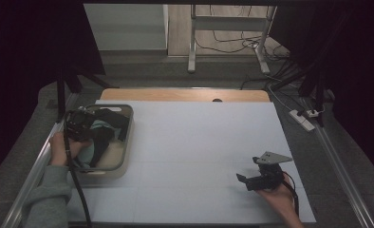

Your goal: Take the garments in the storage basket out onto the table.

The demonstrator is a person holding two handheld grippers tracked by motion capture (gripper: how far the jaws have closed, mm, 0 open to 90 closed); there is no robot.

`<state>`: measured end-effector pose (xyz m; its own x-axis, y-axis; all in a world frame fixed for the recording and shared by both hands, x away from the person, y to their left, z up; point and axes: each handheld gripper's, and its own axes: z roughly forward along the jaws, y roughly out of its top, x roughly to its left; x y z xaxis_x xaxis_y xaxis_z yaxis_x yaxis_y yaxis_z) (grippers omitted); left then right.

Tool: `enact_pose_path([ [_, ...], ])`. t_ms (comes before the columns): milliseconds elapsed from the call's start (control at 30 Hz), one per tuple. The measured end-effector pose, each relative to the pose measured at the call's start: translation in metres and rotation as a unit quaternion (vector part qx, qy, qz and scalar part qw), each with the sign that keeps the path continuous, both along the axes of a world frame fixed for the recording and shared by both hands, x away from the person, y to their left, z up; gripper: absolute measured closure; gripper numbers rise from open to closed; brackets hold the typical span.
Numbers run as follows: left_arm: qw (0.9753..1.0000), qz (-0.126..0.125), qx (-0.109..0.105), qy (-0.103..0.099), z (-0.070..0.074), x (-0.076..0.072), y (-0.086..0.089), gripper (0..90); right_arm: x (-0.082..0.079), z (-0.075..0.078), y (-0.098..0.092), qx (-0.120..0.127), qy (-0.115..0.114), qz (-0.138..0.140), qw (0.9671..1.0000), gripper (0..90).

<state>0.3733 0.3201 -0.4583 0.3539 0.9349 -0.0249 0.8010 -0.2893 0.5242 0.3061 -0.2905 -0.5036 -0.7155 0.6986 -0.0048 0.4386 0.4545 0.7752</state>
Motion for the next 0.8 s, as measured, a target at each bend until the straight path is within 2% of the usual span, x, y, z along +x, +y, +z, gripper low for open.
enact_pose_path([
  [100,0.9998,0.001,-0.015,-0.012,0.003,-0.003,-0.002,72.0,0.0,0.0,0.0,0.0,0.001,0.001,1.0,5.5],
  [200,0.9997,-0.004,-0.014,-0.019,0.004,-0.006,-0.002,71.9,-0.001,0.0,0.0,-0.003,-0.001,0.002,1.0,5.5],
  [233,0.9994,-0.001,-0.025,-0.026,0.005,-0.007,0.0,71.9,-0.001,0.0,0.001,-0.004,-0.003,0.001,1.0,5.6],
  [300,0.9979,0.0,-0.054,-0.035,0.005,-0.009,0.006,71.9,-0.001,0.0,0.0,-0.001,-0.004,0.001,1.0,5.7],
  [400,0.9959,-0.001,-0.079,-0.045,0.006,-0.012,0.01,71.9,0.001,0.0,0.0,0.007,-0.004,-0.005,0.9999,5.7],
  [667,0.993,-0.004,-0.104,-0.057,0.007,-0.014,0.013,71.8,0.0,0.0,-0.001,0.004,-0.002,-0.003,1.0,5.7],
  [800,0.9901,-0.002,-0.12,-0.073,0.012,-0.018,0.016,71.8,-0.001,0.0,-0.001,0.005,-0.003,-0.004,1.0,5.7],
])
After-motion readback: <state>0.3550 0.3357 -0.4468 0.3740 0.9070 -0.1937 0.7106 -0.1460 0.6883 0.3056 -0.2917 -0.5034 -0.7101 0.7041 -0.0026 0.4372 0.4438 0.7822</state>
